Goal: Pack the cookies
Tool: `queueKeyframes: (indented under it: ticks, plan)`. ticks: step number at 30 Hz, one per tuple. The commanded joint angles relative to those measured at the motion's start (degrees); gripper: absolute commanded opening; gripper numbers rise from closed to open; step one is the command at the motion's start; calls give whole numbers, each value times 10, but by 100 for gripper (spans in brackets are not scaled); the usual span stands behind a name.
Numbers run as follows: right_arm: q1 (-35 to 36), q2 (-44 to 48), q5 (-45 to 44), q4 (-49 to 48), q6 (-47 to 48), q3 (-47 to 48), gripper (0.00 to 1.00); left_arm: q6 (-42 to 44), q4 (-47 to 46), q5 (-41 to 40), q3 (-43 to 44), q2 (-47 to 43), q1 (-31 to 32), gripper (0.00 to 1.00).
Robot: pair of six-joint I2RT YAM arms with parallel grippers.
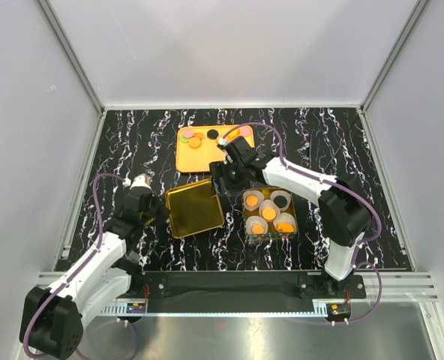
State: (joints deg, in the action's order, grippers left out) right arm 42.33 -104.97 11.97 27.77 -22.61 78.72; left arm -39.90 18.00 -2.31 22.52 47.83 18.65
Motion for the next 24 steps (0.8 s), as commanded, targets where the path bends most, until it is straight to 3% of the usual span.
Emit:
queueKeyframes:
  ticks: [1,9,20,24]
  plan:
    - [5,11,57,-46,-14,-2,84,-1,-20,20,33,-15,-5,0]
    - [4,13,102,-80,-45,-14,78,-12,-24,56,49,-33,-5,0]
    - [-7,41,168,-136,-105,-20,48,-4,-30,77,55,-49,-5,0]
    - [-15,49,171,-133,-111,-20,29,6,-31,82,60,-50,-4,6]
